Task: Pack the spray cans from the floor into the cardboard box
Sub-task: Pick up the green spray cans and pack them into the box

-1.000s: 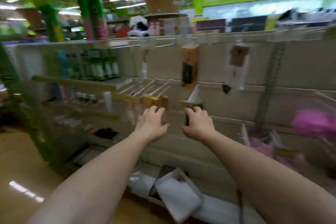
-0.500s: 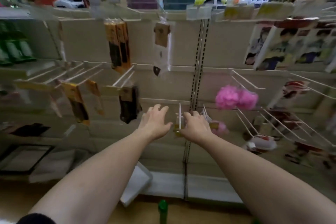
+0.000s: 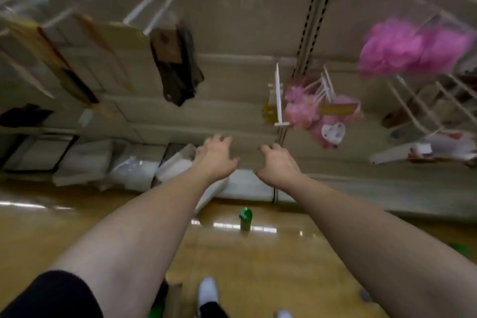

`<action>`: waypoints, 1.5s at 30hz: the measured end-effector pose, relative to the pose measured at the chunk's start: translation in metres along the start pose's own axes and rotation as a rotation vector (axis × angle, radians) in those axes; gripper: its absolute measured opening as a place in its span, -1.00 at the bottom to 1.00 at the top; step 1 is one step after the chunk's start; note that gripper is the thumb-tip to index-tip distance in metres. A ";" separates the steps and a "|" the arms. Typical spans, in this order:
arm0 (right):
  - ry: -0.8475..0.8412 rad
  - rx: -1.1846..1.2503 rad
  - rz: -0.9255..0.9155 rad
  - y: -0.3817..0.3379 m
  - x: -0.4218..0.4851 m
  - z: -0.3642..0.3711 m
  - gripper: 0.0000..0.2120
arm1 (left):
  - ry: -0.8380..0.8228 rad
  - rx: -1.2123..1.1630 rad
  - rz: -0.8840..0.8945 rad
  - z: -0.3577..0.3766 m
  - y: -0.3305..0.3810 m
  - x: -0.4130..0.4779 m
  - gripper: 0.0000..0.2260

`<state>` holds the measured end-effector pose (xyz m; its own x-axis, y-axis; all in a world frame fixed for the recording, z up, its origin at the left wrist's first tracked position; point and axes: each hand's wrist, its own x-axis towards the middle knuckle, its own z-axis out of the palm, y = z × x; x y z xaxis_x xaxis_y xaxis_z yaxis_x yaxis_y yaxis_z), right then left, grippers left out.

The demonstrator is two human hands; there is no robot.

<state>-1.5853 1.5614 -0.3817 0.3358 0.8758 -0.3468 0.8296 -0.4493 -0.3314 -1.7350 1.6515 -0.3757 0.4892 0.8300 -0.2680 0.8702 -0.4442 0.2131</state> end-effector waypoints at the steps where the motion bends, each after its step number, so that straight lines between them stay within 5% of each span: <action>1: -0.024 0.006 0.015 0.001 0.006 0.019 -0.39 | -0.048 -0.001 -0.005 0.017 -0.010 0.007 -0.38; 14: -0.375 -0.082 0.122 0.067 0.106 0.272 -0.35 | -0.321 -0.156 -0.053 0.300 -0.118 0.035 -0.40; 24: -0.380 -0.280 -0.062 0.116 0.188 0.440 -0.21 | -0.266 -0.169 -0.060 0.467 -0.150 0.096 -0.41; 29: -0.375 -0.188 -0.094 0.134 0.210 0.478 -0.23 | -0.267 -0.236 -0.131 0.518 -0.159 0.111 -0.39; 36: -0.333 -0.087 -0.116 0.133 0.200 0.457 -0.35 | -0.253 -0.267 -0.149 0.502 -0.162 0.090 -0.40; 45: -0.310 -0.088 -0.178 0.050 0.127 0.311 -0.35 | -0.208 -0.255 -0.164 0.344 -0.143 0.036 -0.40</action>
<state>-1.6396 1.5954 -0.7156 0.0430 0.8376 -0.5446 0.9026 -0.2663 -0.3383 -1.8221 1.6290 -0.7391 0.3686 0.7853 -0.4975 0.9085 -0.1907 0.3719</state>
